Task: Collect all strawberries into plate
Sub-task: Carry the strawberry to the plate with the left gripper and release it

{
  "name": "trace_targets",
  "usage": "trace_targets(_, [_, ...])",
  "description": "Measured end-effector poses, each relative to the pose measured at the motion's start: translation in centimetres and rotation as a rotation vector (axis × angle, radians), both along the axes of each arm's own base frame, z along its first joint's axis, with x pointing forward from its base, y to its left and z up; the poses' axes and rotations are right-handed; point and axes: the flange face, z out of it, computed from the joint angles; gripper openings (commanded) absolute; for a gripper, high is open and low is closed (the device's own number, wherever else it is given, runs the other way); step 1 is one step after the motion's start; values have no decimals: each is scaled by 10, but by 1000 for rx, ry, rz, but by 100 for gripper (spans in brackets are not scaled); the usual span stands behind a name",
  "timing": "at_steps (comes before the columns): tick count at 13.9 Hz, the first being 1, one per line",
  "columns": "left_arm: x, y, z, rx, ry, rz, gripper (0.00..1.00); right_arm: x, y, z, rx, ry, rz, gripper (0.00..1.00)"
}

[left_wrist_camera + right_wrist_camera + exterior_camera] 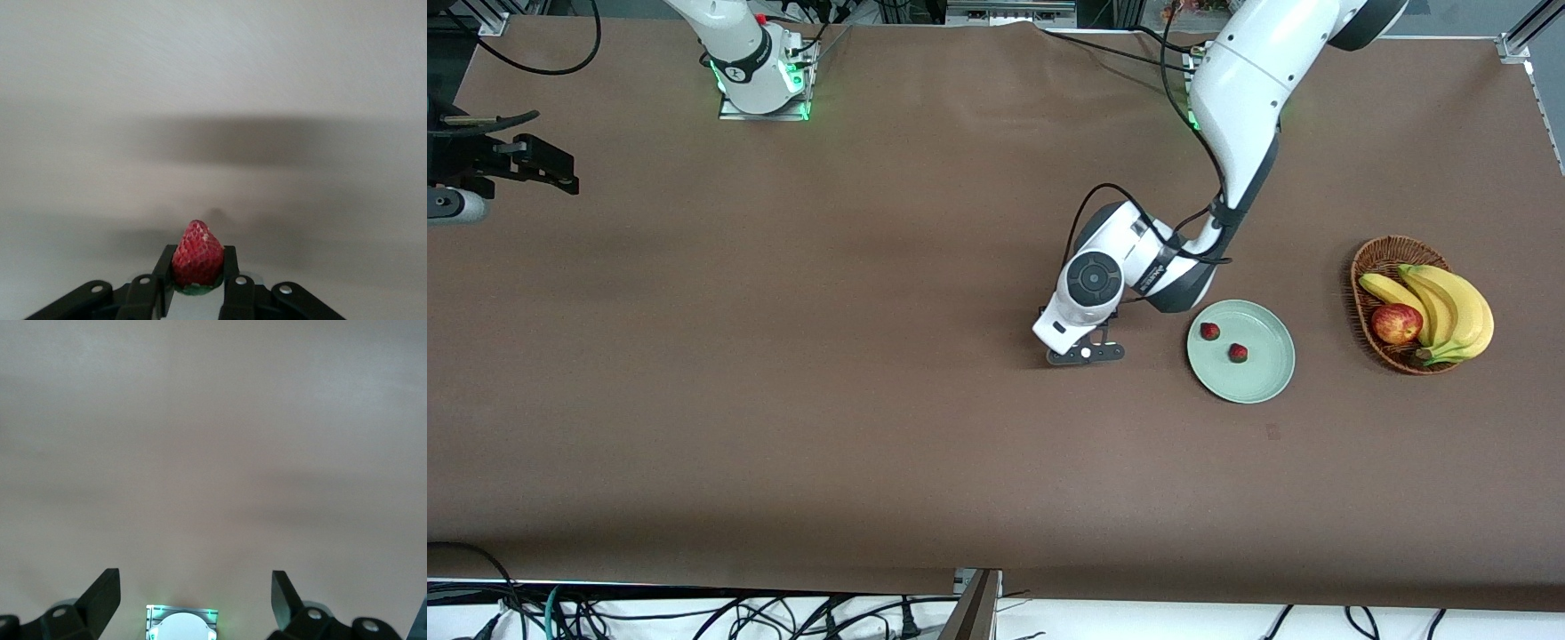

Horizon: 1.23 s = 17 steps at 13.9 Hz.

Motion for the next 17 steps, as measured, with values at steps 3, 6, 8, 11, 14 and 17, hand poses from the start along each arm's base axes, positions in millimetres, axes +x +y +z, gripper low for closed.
trace_targets(3, [27, 63, 56, 19, 37, -88, 1, 1, -7, -1, 12, 2, -15, 100])
trace_targets(6, [61, 161, 75, 58, 51, -254, 1, 1, -10, -1, 19, 1, -22, 100])
trace_targets(8, [72, 209, 68, 107, 62, -333, 4, 1, -10, -1, 19, 1, -23, 100])
trace_targets(11, [85, 242, 51, 82, 43, -404, 10, 1, -10, -1, 20, 0, -23, 100])
trace_targets(14, [93, 266, 18, 50, 21, -427, 21, 1, -10, -1, 21, 0, -23, 100])
trace_targets(17, [91, 273, 3, 40, 40, -438, 100, 1, -10, -1, 21, -2, -23, 100])
